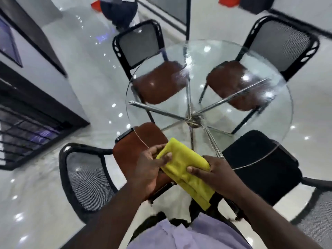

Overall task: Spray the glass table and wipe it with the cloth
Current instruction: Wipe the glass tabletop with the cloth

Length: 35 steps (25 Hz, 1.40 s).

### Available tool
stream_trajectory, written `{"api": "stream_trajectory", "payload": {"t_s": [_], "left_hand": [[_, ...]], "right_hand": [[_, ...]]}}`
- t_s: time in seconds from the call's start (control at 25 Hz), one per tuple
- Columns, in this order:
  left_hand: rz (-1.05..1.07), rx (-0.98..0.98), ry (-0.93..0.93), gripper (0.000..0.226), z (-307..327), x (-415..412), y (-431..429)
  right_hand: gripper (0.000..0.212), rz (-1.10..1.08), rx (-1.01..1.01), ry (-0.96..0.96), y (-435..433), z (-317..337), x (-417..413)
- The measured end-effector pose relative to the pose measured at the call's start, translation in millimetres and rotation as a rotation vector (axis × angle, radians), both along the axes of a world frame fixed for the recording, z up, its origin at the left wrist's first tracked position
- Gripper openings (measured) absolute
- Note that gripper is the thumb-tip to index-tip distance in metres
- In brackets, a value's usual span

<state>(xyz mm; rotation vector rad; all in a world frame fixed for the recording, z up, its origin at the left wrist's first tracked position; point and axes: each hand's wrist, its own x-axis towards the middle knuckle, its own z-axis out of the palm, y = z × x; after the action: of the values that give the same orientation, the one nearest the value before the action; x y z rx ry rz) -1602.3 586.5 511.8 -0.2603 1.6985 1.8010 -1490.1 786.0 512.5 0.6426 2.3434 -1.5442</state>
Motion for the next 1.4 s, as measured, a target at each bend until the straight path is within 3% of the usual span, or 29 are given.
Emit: {"api": "stream_trajectory", "payload": {"t_s": [0.16, 0.28, 0.36, 0.48, 0.52, 0.68, 0.88, 1.04, 1.24, 1.32, 1.4], "left_hand": [[0.169, -0.176, -0.099, 0.034, -42.8, -16.5, 28.8], [0.257, -0.255, -0.087, 0.033, -75.6, -37.7, 38.7], [0.296, -0.312, -0.064, 0.032, -97.9, -55.8, 39.9], [0.303, -0.471, -0.001, 0.037, -118.0, -73.7, 31.9], [0.333, -0.533, 0.021, 0.038, -122.4, -75.2, 27.9], [0.497, -0.626, 0.017, 0.023, -127.9, -60.1, 5.0], [0.577, -0.59, -0.057, 0.018, -156.8, -50.0, -13.1], [0.58, -0.578, -0.059, 0.037, -159.1, -60.5, -3.5], [0.56, -0.73, 0.211, 0.054, -175.1, -66.4, -6.3], [0.538, -0.772, 0.245, 0.057, -183.8, -68.7, -8.0], [0.487, -0.765, 0.247, 0.063, -185.4, -70.3, -7.4]], "right_hand": [[0.05, 0.23, 0.273, -0.163, 31.1, -45.5, -50.0], [0.051, 0.319, 0.404, -0.185, 34.7, -71.3, -83.8], [0.049, 0.388, 0.502, -0.113, 31.8, -89.8, -105.9], [0.08, 0.553, 0.737, 0.12, 19.2, -118.5, -125.9], [0.082, 0.637, 0.777, 0.223, 15.2, -127.8, -132.3], [0.061, 0.989, 0.845, 0.486, -9.7, -169.3, -164.3], [0.061, 0.968, 0.845, 0.554, -2.9, -187.0, -156.3], [0.062, 1.062, 0.865, 0.52, 4.8, -187.9, -135.6], [0.066, 1.41, 0.881, 0.629, -17.0, -194.1, -217.0], [0.065, 1.33, 0.892, 0.641, -23.3, -195.6, -240.8], [0.065, 1.045, 0.918, 0.499, -30.1, -194.4, -230.6]]}}
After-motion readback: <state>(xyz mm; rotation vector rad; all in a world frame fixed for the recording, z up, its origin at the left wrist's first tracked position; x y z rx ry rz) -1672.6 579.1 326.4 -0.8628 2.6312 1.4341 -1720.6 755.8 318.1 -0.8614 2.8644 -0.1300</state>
